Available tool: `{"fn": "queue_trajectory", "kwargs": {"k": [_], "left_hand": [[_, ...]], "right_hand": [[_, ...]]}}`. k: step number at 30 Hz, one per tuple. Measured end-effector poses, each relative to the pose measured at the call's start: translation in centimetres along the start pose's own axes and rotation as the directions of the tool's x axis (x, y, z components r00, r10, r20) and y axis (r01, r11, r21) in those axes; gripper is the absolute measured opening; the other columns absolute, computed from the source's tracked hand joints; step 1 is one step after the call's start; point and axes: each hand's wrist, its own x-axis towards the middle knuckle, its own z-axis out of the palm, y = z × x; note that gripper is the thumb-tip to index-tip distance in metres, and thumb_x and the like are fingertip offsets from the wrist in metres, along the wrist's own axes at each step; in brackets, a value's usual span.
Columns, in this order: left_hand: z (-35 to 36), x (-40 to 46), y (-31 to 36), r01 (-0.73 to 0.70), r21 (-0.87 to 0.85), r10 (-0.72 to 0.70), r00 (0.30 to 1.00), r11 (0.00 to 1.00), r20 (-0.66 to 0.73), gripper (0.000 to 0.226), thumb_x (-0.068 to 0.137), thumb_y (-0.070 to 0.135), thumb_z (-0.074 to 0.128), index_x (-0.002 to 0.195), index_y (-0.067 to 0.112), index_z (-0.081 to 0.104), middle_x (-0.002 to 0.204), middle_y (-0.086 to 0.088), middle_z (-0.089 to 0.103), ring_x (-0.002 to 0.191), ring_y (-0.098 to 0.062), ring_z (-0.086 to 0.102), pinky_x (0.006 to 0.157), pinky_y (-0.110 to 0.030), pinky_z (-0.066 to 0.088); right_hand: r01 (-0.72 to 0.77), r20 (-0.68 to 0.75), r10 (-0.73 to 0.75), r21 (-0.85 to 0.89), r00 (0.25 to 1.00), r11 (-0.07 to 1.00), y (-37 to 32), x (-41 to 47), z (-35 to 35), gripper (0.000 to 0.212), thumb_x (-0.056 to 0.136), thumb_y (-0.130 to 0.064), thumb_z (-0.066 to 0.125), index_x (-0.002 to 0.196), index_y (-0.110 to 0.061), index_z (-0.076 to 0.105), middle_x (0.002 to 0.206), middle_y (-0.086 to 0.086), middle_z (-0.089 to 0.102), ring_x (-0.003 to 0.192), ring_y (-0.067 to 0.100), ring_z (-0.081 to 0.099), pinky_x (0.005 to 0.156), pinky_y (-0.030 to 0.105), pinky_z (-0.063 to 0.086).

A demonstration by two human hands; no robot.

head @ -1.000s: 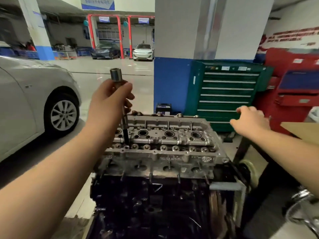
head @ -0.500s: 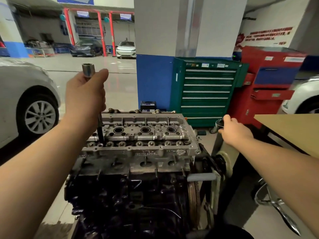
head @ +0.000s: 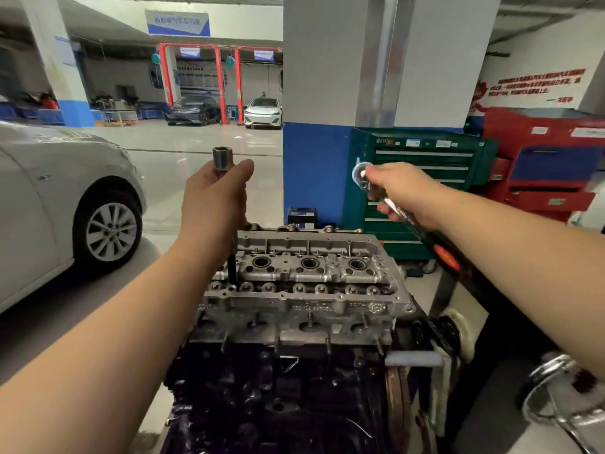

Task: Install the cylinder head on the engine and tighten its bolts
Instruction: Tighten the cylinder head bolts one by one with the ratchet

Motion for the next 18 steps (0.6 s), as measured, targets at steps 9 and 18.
{"fn": "queue_trajectory", "kwargs": {"k": [9,18], "left_hand": [[-0.3,0.0,0.1,0.040,-0.101,-0.034,0.998,0.994,0.054,0.029,0.101,0.018,0.065,0.079,0.020,0.047,0.052,0.005,0.040,0.042,-0.012,0.031,0.043,-0.022,0.025],[-0.9,0.0,0.3,0.055,-0.097,-0.048,0.996,0.994,0.076,0.028,0.100,0.021,0.067,0.080,0.020,0.047,0.059,-0.002,0.035,0.046,-0.014,0.028,0.047,-0.026,0.021]], "right_hand": [[0.363,0.398,-0.387,0.137,0.832,0.922,-15.7,-4.0,6.5,0.024,0.104,-0.047,0.053,0.107,-0.030,0.070,0.067,0.005,0.062,0.042,0.015,0.042,0.041,0.020,0.029],[0.354,0.505,-0.294,-0.025,0.811,0.935,-18.6,-2.8,7.6,0.028,0.102,-0.044,0.052,0.105,-0.025,0.072,0.066,0.004,0.062,0.040,0.013,0.037,0.040,0.018,0.029]]}}
